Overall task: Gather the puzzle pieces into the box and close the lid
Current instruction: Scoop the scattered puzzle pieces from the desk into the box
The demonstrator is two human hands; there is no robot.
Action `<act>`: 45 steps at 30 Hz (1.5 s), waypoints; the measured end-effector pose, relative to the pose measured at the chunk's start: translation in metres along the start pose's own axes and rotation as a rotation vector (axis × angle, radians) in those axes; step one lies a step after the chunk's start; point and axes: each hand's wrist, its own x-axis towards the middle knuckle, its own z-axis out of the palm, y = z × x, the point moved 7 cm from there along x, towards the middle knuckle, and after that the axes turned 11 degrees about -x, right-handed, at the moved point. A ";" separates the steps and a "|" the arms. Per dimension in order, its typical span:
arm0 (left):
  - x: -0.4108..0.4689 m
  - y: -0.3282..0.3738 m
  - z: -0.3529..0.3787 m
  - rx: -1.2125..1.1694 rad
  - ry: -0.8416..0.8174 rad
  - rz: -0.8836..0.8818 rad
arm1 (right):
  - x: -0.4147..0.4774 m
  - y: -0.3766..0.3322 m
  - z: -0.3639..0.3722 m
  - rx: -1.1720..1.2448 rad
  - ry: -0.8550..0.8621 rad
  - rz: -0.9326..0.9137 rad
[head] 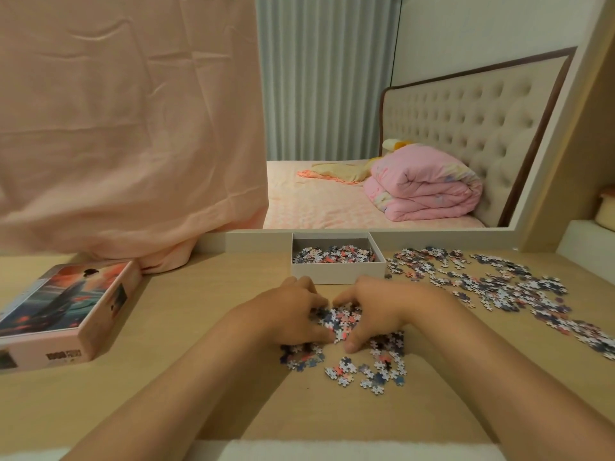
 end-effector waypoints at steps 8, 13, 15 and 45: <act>0.007 0.004 -0.006 -0.167 0.117 0.042 | 0.007 0.000 -0.004 0.188 0.148 -0.008; 0.009 0.003 -0.012 -0.201 0.201 0.052 | 0.009 0.003 -0.007 0.298 0.220 -0.020; 0.012 0.002 -0.014 -0.220 0.213 0.063 | 0.010 0.004 -0.007 0.341 0.244 -0.020; 0.046 -0.029 -0.084 -0.260 0.560 0.114 | 0.039 0.048 -0.072 0.433 0.577 0.015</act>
